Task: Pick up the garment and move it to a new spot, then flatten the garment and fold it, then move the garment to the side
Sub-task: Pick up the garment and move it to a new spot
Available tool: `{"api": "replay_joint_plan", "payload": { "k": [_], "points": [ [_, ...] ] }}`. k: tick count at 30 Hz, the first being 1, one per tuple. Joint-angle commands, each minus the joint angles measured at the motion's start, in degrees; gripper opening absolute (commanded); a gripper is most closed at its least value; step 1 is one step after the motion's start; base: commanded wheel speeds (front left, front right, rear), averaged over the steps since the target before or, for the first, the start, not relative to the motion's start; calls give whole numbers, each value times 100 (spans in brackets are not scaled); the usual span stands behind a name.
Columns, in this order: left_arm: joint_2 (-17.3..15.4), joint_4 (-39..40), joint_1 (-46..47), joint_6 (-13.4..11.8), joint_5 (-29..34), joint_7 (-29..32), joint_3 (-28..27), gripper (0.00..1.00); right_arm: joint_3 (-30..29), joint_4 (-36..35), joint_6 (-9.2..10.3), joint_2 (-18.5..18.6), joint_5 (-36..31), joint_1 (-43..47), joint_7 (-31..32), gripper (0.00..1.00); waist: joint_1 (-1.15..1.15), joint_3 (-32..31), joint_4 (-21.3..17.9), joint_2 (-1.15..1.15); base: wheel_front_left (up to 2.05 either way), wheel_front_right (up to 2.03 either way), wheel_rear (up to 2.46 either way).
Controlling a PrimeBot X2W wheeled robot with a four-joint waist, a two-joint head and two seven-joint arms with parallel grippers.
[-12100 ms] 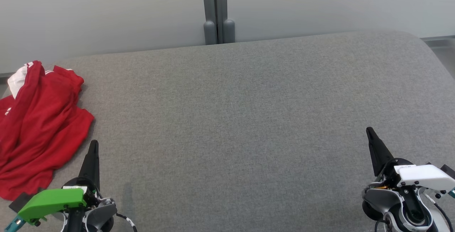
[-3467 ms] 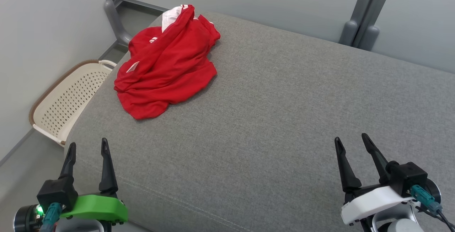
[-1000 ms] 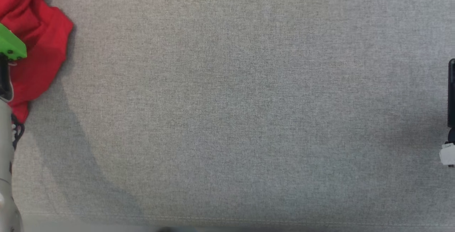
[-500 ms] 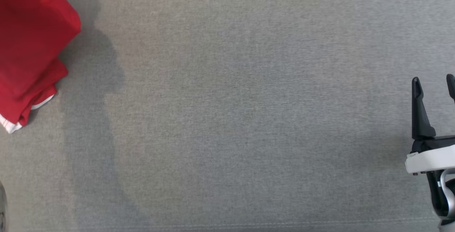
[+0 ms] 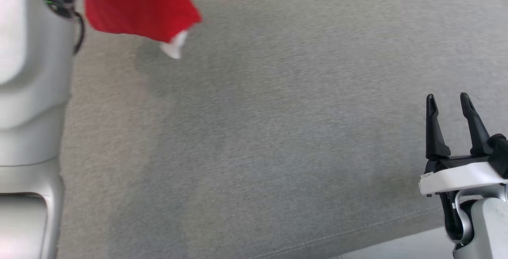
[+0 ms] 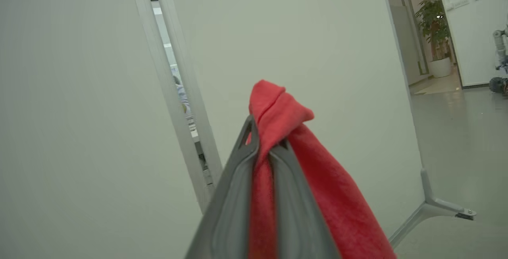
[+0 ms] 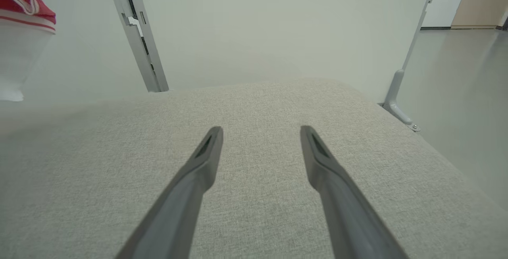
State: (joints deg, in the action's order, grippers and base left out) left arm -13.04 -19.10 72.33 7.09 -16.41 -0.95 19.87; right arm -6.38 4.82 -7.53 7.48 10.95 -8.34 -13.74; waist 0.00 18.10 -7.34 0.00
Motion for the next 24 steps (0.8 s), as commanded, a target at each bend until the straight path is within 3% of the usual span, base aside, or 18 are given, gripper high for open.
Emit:
{"api": "replay_joint_plan", "payload": {
  "k": [1, 10, 24],
  "points": [
    [62, 144, -96, 6, 5, 57, 52, 0, 3, 57, 8, -37, 34, -35, -44, 100, 0, -169, -584, 0, 0, 0, 0],
    [598, 348, -667, 17, -314, 186, 585, 0, 29, 277, 8, -142, 71, -112, -137, 100, 0, -132, -964, 0, 0, 0, 0],
    [943, -947, -3149, -233, -685, -532, 1411, 0, 262, 361, 8, -142, 90, -99, -149, 100, 0, -319, -818, 0, 0, 0, 0]
  ]
}}
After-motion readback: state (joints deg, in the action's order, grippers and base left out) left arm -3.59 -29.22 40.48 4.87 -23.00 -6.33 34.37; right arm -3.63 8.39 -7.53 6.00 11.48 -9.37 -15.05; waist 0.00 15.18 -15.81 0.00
